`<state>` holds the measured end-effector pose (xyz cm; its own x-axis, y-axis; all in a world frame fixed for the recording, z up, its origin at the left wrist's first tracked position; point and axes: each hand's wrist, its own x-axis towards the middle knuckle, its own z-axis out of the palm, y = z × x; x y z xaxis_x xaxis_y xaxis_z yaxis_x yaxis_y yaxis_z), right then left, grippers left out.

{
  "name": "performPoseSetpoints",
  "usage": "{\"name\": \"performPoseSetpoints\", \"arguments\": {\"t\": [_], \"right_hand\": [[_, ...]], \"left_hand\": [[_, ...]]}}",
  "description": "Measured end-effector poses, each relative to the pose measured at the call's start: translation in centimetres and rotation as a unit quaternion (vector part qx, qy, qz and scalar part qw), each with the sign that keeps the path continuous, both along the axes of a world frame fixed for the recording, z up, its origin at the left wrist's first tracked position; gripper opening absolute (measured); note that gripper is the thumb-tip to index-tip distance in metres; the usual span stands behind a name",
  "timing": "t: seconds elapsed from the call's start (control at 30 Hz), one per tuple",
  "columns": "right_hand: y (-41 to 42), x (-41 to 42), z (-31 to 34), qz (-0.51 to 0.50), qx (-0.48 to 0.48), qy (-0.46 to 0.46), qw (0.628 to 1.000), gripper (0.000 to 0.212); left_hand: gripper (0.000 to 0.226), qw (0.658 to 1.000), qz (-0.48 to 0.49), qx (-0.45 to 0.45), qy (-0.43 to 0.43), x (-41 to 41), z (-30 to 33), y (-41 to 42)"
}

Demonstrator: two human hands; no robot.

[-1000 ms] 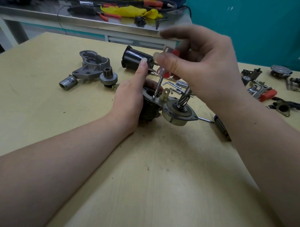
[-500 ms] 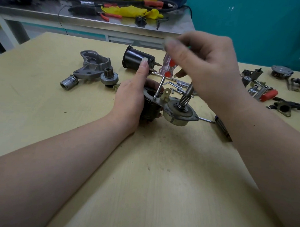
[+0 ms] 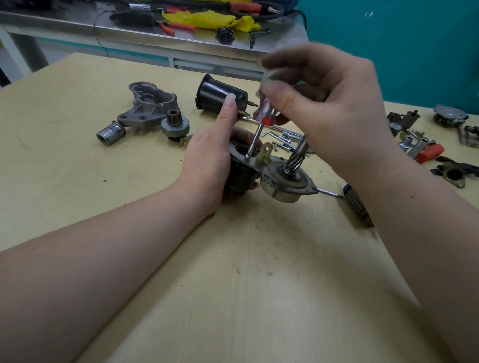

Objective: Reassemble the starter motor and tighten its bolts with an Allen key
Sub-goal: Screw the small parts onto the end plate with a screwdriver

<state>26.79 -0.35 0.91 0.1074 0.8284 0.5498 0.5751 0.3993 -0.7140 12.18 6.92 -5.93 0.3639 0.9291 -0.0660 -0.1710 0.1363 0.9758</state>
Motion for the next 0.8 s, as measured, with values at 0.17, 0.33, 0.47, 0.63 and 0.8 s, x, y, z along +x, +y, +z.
{"name": "performPoseSetpoints", "arguments": {"t": [0.17,0.33,0.47,0.63,0.8], "right_hand": [[0.09,-0.33,0.10,-0.006,0.009,-0.001,1.000,0.013],[0.02,-0.04,0.16,0.008,-0.009,0.017,1.000,0.023],[0.19,-0.59,0.00,-0.032,0.015,0.007,0.999,0.020],[-0.15,0.26,0.54,0.028,-0.028,0.017,0.999,0.025],[0.12,-0.62,0.15,-0.023,0.006,0.007,1.000,0.023]], "left_hand": [[0.071,1.000,0.001,0.002,0.002,-0.02,0.04,-0.08],[0.071,1.000,0.003,-0.006,-0.005,-0.02,0.08,-0.10],[0.071,1.000,0.008,-0.003,-0.001,0.01,0.05,-0.09],[0.071,1.000,0.001,0.005,-0.005,-0.12,0.09,-0.11],[0.071,1.000,0.004,-0.001,-0.004,-0.03,0.11,-0.19]]}}
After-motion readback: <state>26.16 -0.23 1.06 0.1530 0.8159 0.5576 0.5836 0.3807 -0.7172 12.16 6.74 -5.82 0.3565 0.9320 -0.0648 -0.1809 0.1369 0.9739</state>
